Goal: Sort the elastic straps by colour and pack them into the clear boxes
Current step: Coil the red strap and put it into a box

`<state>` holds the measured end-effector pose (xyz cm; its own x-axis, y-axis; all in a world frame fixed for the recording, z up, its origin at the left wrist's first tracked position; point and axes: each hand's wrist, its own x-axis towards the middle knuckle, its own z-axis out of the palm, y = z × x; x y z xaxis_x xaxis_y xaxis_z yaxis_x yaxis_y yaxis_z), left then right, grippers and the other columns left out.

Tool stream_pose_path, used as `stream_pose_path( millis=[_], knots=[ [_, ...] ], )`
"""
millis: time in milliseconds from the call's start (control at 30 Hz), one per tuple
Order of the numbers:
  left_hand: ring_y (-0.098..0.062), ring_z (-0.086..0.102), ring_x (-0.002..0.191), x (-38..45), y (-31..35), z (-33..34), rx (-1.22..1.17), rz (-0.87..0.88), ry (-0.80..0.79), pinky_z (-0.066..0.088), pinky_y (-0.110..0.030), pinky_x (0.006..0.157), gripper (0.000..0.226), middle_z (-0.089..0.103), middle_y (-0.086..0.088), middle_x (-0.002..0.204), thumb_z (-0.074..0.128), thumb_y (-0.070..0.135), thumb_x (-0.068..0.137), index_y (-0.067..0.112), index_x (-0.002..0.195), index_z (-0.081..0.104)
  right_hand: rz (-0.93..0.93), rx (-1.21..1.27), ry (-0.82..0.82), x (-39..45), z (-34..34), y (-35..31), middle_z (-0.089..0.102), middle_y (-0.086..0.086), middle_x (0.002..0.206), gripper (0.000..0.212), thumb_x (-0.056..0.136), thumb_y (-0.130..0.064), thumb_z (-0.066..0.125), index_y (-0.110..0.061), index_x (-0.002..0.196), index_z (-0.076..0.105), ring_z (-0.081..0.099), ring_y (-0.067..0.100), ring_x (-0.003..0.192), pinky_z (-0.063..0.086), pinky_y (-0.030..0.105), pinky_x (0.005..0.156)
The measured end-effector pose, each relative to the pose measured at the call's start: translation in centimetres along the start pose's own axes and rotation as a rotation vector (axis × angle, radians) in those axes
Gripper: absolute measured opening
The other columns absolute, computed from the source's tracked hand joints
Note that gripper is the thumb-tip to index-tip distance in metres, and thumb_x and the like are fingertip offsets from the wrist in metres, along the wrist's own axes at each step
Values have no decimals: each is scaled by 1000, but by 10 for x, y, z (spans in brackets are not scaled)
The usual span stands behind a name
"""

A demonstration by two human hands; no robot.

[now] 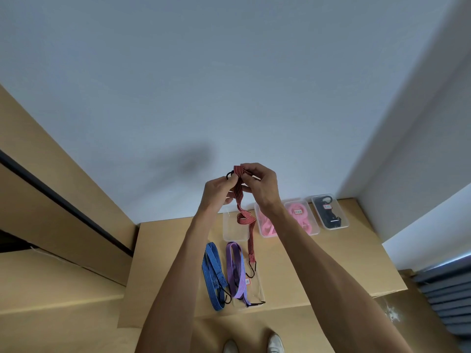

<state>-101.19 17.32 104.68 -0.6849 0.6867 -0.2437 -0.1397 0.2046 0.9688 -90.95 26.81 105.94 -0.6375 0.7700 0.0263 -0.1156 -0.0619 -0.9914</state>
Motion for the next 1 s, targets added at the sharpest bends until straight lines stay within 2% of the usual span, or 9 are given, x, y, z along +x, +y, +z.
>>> stream_pose_path(
  millis=[100, 233, 400, 500, 600, 700, 767, 900, 1000],
  knots=[
    [-18, 74, 76, 0, 1, 1, -6, 22, -28, 54, -29, 72, 29, 76, -8, 85, 65, 32, 91, 3, 95, 71, -56, -69, 26, 6, -2, -1, 74, 16, 98, 20, 89, 7, 60, -1, 102, 73, 71, 31, 95, 58, 42, 89],
    [-19, 71, 69, -1, 12, 7, -72, -10, 16, 55, -26, 61, 45, 75, -4, 81, 58, 54, 90, 12, 94, 73, -140, -186, 45, 9, -5, -5, 76, 6, 94, 19, 86, 4, 64, -6, 98, 75, 71, 20, 93, 56, 40, 92],
    [-22, 68, 67, 0, 36, 8, -176, 74, 33, 52, -29, 64, 26, 75, -8, 81, 70, 32, 84, 7, 92, 75, -132, -58, -18, 14, -5, -25, 75, 13, 93, 21, 81, 6, 58, -1, 93, 73, 71, 23, 92, 57, 40, 89],
    [-22, 64, 68, -2, 51, 7, -186, 154, -5, 49, -29, 64, 25, 72, -9, 82, 70, 24, 80, 7, 96, 76, -109, 28, -49, 15, -8, -39, 74, 11, 96, 21, 84, -17, 60, -6, 95, 73, 69, 16, 92, 54, 36, 87],
    [-25, 70, 78, -9, 66, 10, -212, 255, -61, 53, -29, 68, 18, 75, -14, 92, 68, 20, 86, 12, 100, 76, -75, 71, -53, 15, -7, -49, 74, 2, 100, 37, 89, -42, 60, -22, 120, 63, 71, 15, 97, 56, 33, 89],
    [-30, 71, 81, -17, 83, 16, -301, 356, -66, 56, -34, 71, 16, 74, -14, 91, 65, 17, 88, 14, 99, 77, 63, 216, -169, 13, -9, -49, 75, 5, 104, 59, 97, -63, 32, -19, 119, 65, 70, 19, 103, 47, 37, 93],
    [-27, 68, 77, -22, 96, 16, -353, 420, -43, 56, -32, 68, 16, 71, -9, 86, 65, 16, 89, 16, 97, 78, 149, 200, -279, 9, -13, -42, 74, 15, 108, 65, 101, -55, 22, -10, 119, 66, 69, 23, 108, 40, 39, 94],
    [-21, 63, 81, -30, 122, 14, -386, 524, 10, 56, -33, 75, 17, 67, -5, 85, 64, 19, 87, 20, 98, 77, 232, -49, -527, -5, -19, -19, 74, 21, 105, 42, 94, -20, 35, -5, 115, 68, 70, 23, 105, 41, 36, 91],
    [-21, 64, 83, -36, 135, 14, -386, 589, 20, 57, -34, 77, 17, 70, -3, 87, 63, 19, 89, 23, 98, 77, 307, -79, -581, -13, -22, -9, 73, 27, 95, 43, 92, -9, 31, 0, 107, 70, 70, 31, 95, 43, 39, 87]
  ],
)
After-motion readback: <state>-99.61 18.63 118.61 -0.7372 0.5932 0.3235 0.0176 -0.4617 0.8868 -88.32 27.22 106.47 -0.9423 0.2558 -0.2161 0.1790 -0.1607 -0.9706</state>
